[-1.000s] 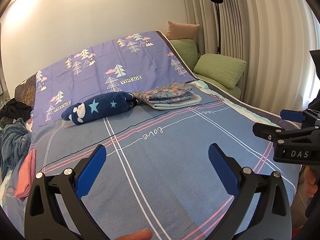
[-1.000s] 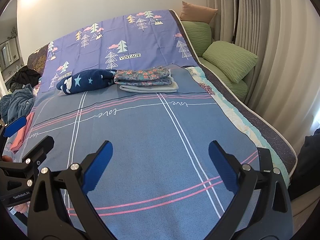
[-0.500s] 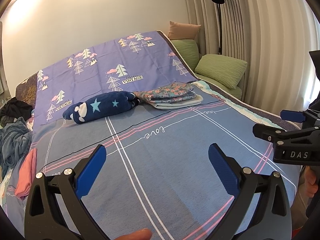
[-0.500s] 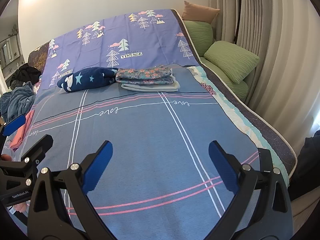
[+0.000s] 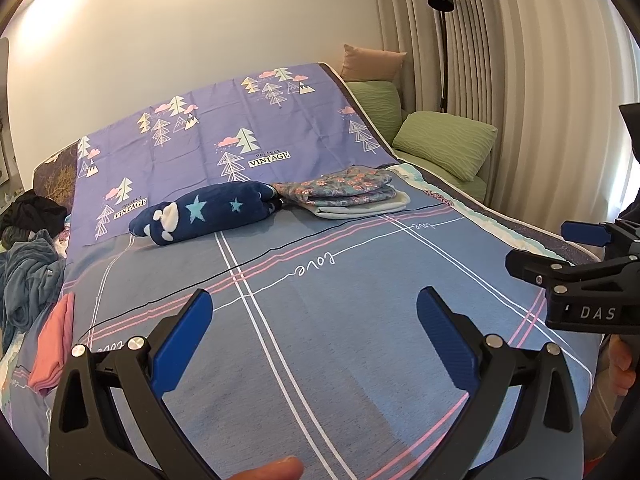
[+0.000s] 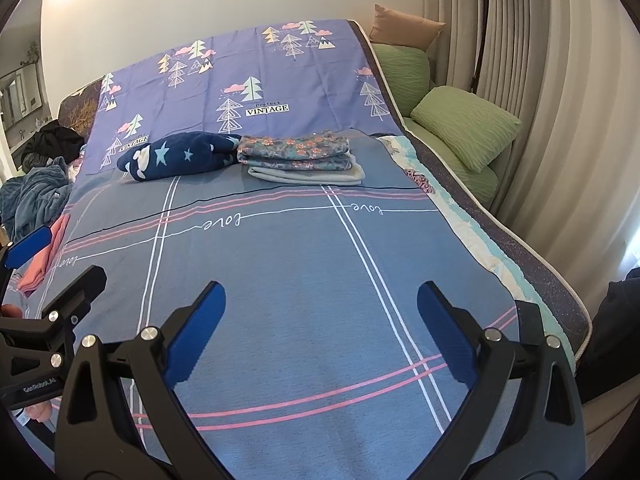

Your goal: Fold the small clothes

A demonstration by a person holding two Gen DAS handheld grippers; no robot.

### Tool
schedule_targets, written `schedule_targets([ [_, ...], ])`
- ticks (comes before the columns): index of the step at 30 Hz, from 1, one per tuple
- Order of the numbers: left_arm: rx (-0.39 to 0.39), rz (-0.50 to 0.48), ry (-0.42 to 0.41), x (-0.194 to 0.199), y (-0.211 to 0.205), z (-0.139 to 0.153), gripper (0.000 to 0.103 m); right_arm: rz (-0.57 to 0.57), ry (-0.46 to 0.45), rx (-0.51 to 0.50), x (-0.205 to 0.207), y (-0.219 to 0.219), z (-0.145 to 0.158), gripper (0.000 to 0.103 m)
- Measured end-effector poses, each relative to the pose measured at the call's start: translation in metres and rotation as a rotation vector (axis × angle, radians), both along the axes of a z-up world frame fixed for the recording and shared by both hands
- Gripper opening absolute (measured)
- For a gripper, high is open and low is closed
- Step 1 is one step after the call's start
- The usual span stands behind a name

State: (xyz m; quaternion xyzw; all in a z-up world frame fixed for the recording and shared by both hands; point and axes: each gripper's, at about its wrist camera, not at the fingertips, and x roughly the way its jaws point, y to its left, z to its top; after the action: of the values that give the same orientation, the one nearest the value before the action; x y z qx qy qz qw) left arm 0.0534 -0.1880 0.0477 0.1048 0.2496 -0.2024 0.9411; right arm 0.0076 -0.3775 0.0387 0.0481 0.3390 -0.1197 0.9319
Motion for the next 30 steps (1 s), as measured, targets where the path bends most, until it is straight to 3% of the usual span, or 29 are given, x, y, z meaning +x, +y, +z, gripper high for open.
schedule_targets([
  [30,-0.003,0.017,-0.005,-0.0006,0.0038,-0.0015,0.102,0.006,0.006,-0.004,0.0017,0.0040,-0.0005,0.098],
])
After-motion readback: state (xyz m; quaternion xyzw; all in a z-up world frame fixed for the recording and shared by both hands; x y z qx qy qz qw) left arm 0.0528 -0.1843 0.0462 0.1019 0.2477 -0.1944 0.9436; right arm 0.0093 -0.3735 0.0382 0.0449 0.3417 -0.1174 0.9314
